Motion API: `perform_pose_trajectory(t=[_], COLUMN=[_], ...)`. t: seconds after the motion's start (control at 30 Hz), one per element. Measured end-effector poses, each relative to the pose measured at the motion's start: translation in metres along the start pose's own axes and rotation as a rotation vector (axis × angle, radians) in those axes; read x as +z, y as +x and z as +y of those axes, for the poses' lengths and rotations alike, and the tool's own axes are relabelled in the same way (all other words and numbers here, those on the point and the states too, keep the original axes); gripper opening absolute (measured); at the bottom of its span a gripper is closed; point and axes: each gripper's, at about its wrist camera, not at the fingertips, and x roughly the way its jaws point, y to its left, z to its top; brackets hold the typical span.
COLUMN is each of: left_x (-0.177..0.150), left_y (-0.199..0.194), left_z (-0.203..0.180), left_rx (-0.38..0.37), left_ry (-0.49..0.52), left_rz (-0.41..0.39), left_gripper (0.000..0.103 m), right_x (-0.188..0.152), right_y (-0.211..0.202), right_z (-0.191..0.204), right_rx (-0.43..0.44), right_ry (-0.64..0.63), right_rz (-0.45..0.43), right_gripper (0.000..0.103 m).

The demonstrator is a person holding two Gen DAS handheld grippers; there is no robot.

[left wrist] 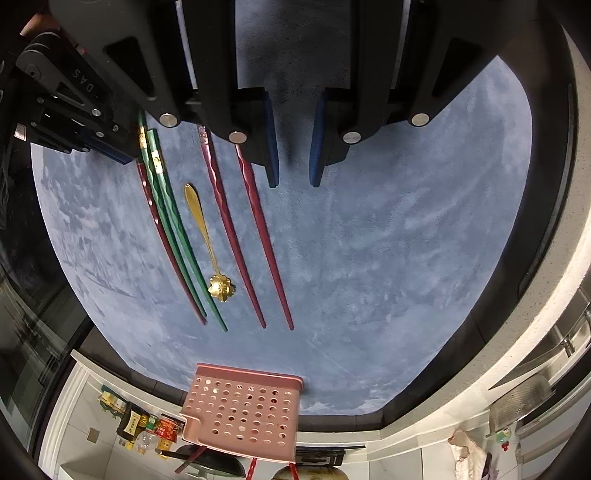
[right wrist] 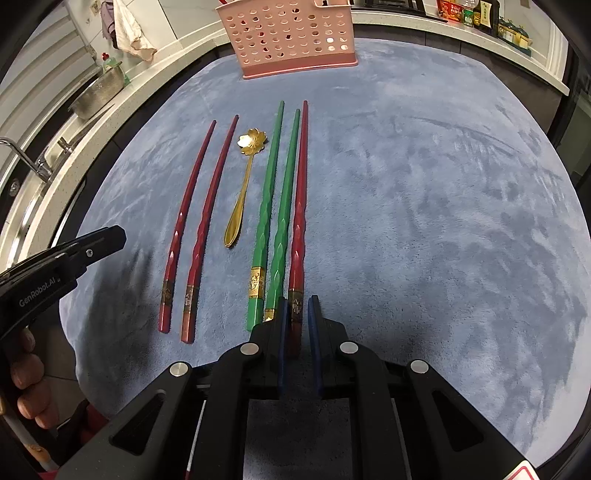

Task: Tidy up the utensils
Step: 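Lower the left tool onto a red chopstick while the right tool lowers onto another red chopstick, then close the left tool on its red chopstick while the right tool closes on its own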

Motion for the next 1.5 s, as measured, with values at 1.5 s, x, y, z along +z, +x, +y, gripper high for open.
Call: perform_pose_trajectory(t=[1.5], left_x=[-0.032], left_y=[0.025], left_z=[-0.014], left_rx=[-0.121], left_ry=[0.009], left_rz=[0.133], left_gripper=[0.007], right_x=[-0.009], right_y=[-0.007], right_z=[-0.015], right_rx=[-0.012], right_ry=[0.067], right_rz=[-0.012], right_gripper=[0.007])
